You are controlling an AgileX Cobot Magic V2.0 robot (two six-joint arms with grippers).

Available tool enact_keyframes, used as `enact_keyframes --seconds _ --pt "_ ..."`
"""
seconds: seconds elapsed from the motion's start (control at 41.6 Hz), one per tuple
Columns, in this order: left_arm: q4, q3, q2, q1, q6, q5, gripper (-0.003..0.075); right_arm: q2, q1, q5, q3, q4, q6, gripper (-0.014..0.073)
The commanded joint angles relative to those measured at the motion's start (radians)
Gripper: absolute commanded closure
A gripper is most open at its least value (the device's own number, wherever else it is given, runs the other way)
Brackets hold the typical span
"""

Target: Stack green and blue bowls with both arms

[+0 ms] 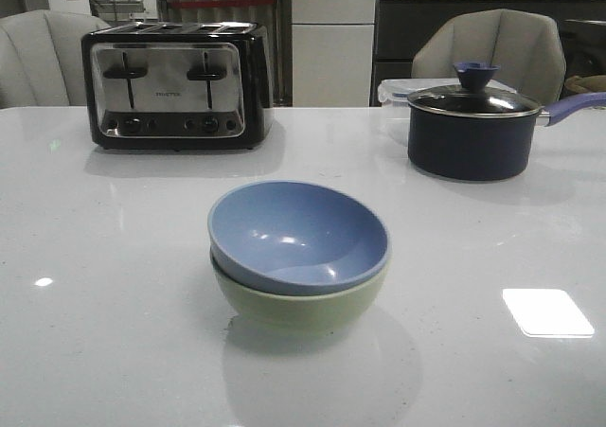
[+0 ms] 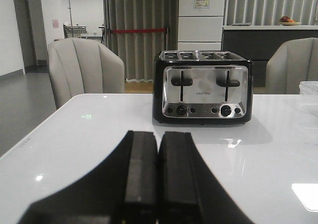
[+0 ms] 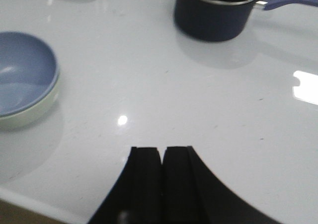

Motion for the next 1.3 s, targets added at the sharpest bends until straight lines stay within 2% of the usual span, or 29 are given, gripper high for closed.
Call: enact_keyframes --seconds 0.0,0.168,0.361,0.722,0.794,0.962,1.275 --pt "-0.007 0.006 -0.019 -0.004 -0.002 -0.086 0.0627 -0.102 -0.062 -0.197 0.079 -0.005 -0.005 0.0537" --pt "-0.007 0.006 -0.019 -0.004 -0.002 -0.086 0.0627 -0.256 -0.097 -0.364 0.262 -0.004 -0.005 0.0537" --pt "-0.007 0.006 -0.019 -0.004 -0.002 -0.086 0.0627 -0.333 -0.097 -0.509 0.387 -0.004 -0.005 0.0537" --pt "-0.007 0.006 -0.019 -0.004 -0.002 -0.086 0.0627 -0.332 -0.097 -0.576 0.385 -0.003 -0.002 0.0537" --pt "-0.007 0.006 -0.019 -0.004 -0.002 -0.086 0.0627 -0.332 -0.098 -0.597 0.385 -0.022 0.061 0.0537" --pt "-0.007 0.006 -0.019 -0.004 -0.002 -0.086 0.0627 -0.332 -0.099 -0.603 0.385 -0.159 0.243 0.0537" --pt "-0.007 0.006 -0.019 -0.004 -0.002 -0.086 0.0627 -0.332 -0.099 -0.602 0.385 -0.162 0.246 0.0537"
